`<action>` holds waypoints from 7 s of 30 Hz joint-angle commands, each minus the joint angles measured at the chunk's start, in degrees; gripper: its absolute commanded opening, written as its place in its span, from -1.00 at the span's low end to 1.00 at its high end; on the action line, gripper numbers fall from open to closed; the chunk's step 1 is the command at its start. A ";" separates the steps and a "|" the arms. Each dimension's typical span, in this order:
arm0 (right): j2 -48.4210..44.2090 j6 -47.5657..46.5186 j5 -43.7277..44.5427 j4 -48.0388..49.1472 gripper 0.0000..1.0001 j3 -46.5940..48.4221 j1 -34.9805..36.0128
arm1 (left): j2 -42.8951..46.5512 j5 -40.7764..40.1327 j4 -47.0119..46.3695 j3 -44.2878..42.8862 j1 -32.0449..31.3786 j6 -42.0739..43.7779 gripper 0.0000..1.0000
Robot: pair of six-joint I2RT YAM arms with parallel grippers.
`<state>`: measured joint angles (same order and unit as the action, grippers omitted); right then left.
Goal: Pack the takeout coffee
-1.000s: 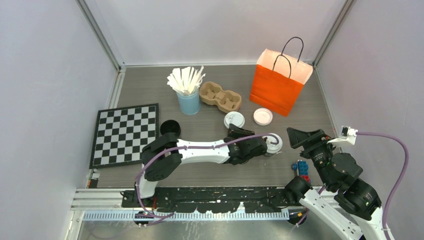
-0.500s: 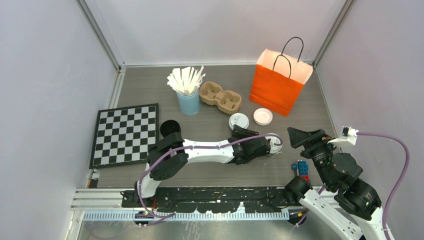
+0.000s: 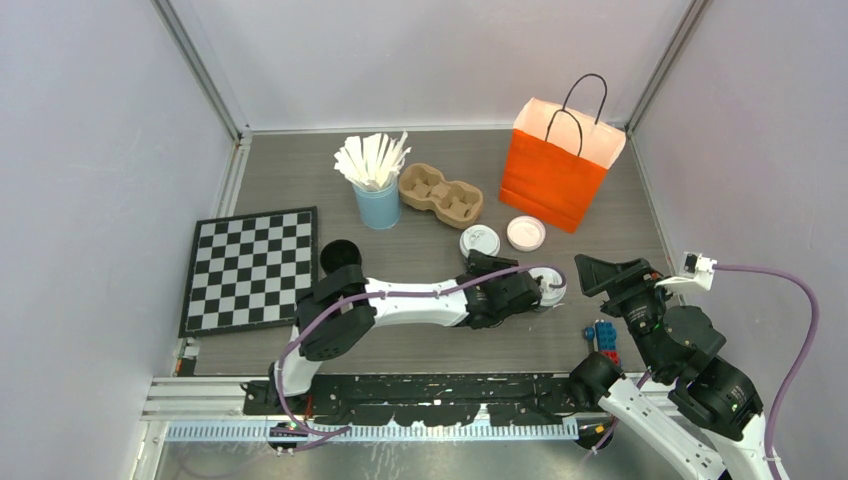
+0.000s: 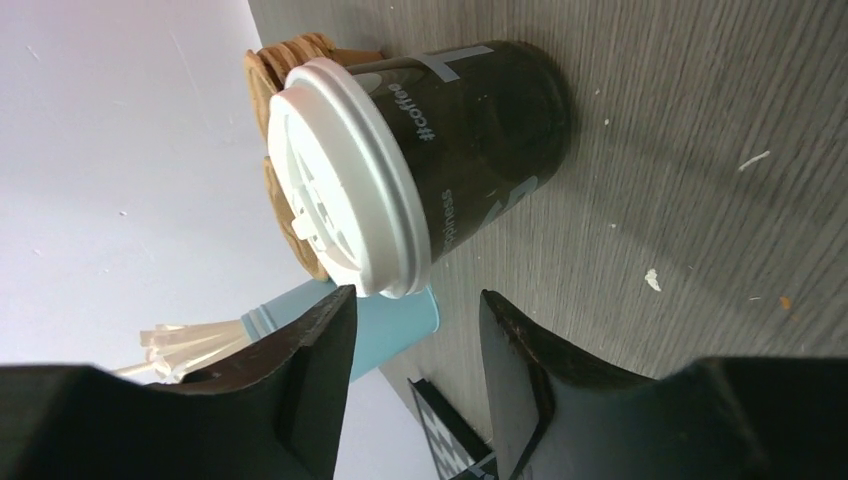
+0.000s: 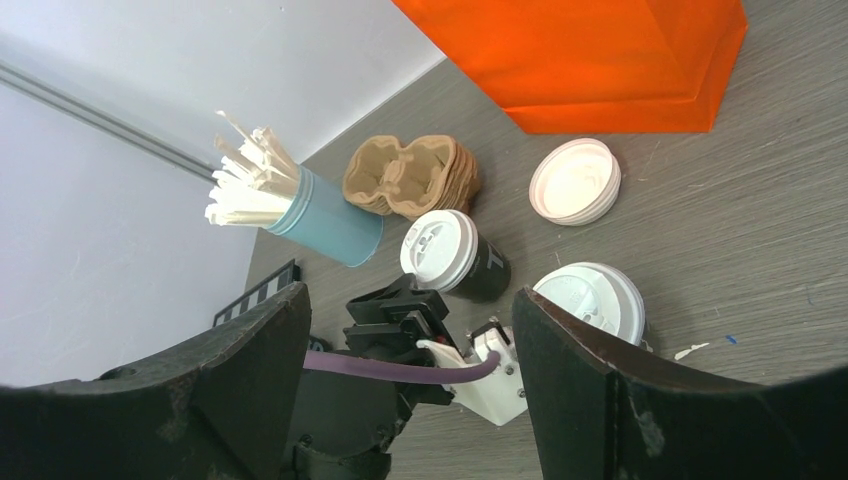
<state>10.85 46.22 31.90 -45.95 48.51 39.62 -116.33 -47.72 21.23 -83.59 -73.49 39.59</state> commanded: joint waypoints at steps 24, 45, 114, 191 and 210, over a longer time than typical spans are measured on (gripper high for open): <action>40.04 -19.74 23.37 7.11 0.92 21.30 -3.04 | 59.16 32.44 17.89 19.64 17.40 -52.10 1.00; 69.59 -14.86 -14.38 2.35 0.60 46.46 -44.57 | 89.64 34.83 14.16 39.57 18.03 -68.89 0.73; 63.07 -7.33 -49.70 -25.07 -0.99 58.55 -7.08 | 70.98 22.01 57.62 -11.23 18.04 -75.67 0.59; 113.33 -50.25 -43.28 8.47 0.01 68.97 -13.42 | 66.76 32.04 47.57 7.62 18.03 -67.73 -0.79; 119.21 -55.90 -44.74 8.88 0.02 72.05 -11.69 | 67.09 32.53 46.55 9.17 18.03 -70.33 -0.40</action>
<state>129.40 -7.01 -12.01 -37.74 117.78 26.83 -49.74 -15.35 69.19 -74.11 -55.53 -30.00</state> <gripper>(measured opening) 0.528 0.298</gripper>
